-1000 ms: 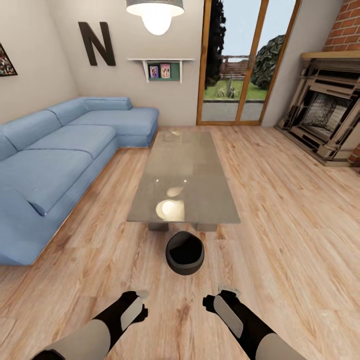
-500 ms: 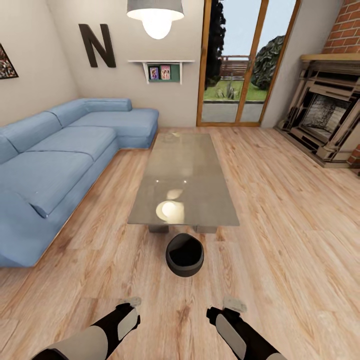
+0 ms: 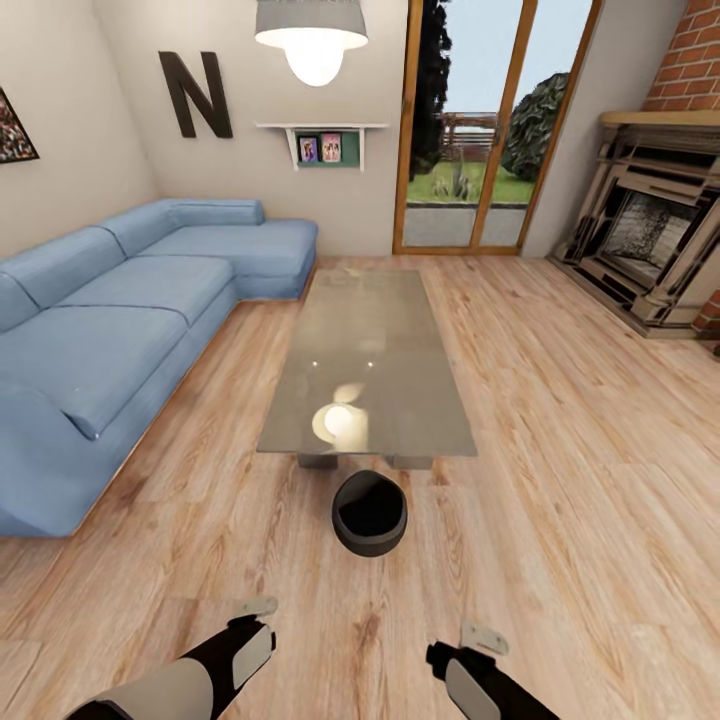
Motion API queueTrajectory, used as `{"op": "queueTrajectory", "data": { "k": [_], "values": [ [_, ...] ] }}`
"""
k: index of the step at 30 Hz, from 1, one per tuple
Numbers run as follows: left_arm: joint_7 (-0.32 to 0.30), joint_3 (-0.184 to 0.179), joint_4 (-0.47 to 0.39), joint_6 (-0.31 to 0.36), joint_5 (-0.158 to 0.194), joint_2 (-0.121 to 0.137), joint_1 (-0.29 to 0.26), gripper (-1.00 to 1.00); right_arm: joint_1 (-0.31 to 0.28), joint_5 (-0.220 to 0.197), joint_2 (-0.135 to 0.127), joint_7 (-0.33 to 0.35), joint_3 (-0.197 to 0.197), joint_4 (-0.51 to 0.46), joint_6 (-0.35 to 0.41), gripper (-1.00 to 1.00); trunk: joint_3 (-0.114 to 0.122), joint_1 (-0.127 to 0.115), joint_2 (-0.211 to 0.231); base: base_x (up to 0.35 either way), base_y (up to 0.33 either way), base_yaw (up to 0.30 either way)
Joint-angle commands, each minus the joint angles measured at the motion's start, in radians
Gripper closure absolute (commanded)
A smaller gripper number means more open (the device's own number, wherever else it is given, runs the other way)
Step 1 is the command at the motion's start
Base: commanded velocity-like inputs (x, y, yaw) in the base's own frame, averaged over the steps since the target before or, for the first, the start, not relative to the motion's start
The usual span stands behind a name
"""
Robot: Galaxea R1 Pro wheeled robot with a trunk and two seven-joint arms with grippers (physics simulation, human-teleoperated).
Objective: Place each of the two pumpkins and all three candles from the living room inside a cabinet in the living room (use any cabinet), then make sure every cabinet is closed, and position the cauldron so it is next to a table in the living room.
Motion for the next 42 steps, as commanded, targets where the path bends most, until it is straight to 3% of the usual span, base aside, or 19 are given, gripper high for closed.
{"op": "queueTrajectory", "data": {
  "k": [1,5,11,18,21,28,38,42],
  "values": [
    [0.006,-0.008,-0.001,0.006,0.005,0.0,0.0,-1.0,-0.001,-0.004,0.0,0.001,0.007,0.008,0.001,-1.0,0.002,-0.004,0.007,0.0,0.0,0.0],
    [0.006,-0.008,0.002,0.003,0.006,0.001,0.003,-1.0,-0.001,-0.005,-0.004,0.043,0.007,0.029,-0.006,-1.0,0.015,-0.019,0.035,0.0,0.0,0.0],
    [0.006,-0.008,0.003,0.003,0.005,0.0,0.012,-1.0,-0.001,-0.006,-0.006,0.05,0.007,0.04,-0.01,-1.0,0.034,-0.042,0.077,0.0,0.0,0.0],
    [0.006,-0.008,0.003,0.001,0.005,0.003,0.017,-1.0,-0.001,-0.003,0.002,0.119,0.008,0.152,-0.087,-1.0,0.056,-0.069,0.126,0.0,0.0,0.0],
    [0.005,-0.008,0.003,0.001,0.006,0.007,0.021,-1.0,-0.001,-0.003,-0.002,0.125,0.007,0.158,-0.104,-1.0,0.065,-0.081,0.147,0.0,0.0,0.0],
    [-0.013,-0.01,0.006,-0.013,0.003,0.018,0.079,-1.0,-0.001,-0.007,-0.004,0.129,0.007,0.189,-0.143,-1.0,0.087,-0.107,0.196,0.0,0.0,0.0],
    [-0.017,-0.011,0.009,-0.031,0.002,0.043,0.174,-1.0,0.003,-0.008,0.004,0.137,0.009,0.347,-0.205,-1.0,0.118,-0.146,0.266,0.0,0.0,0.0],
    [-0.018,-0.012,0.012,-0.062,-0.015,0.045,0.205,-1.0,0.027,-0.006,0.003,0.148,0.008,0.375,-0.212,-1.0,0.131,-0.161,0.294,0.0,0.0,0.0]
  ]
}}
